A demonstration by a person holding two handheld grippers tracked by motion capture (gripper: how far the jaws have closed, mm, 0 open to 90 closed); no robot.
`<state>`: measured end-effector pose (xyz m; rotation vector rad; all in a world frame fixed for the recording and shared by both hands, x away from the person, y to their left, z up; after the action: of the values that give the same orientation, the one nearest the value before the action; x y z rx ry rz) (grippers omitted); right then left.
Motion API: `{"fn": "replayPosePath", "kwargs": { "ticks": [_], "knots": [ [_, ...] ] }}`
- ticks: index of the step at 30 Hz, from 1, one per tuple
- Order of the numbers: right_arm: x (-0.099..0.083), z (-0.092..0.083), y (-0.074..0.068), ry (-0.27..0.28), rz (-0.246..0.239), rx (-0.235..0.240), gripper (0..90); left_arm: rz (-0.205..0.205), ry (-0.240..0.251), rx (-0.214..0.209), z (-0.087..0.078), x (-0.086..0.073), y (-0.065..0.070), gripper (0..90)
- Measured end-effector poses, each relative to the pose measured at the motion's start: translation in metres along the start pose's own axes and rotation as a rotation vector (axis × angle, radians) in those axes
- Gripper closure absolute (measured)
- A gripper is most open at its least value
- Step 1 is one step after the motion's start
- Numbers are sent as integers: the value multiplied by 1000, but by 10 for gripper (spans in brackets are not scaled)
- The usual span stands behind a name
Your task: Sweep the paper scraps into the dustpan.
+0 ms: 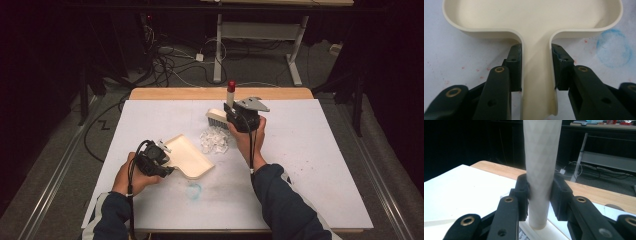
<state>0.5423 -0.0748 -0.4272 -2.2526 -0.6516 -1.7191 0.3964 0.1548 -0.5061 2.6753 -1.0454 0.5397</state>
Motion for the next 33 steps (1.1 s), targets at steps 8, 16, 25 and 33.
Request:
{"fn": "replayPosePath", "kwargs": {
  "ticks": [8, 16, 25, 33],
  "knots": [
    [-1, -1, -8, -8, -7, 15, 711, -16, -8, -13, 2, 3, 2, 633],
    [-2, -6, -22, -11, -26, 32, 710, -26, -8, -20, 4, 9, 5, 634],
    [-3, -11, -34, -16, -21, 61, 708, -39, -11, -27, 6, 10, 7, 633],
    [-5, -15, -45, -23, -48, 79, 706, -46, -15, -28, 9, 11, 7, 633]
  ]
}}
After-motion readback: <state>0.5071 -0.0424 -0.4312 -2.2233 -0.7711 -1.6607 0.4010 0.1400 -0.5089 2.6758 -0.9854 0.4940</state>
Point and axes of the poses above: each handheld gripper's, and its own axes: z roughly forward along the jaws, x roughly out of its top, y roughly to its right, the point moved 8 cm from there along z, roughly forward along the jaws, and after that the axes turned 4 degrees about -z, right-handed, at the moved point
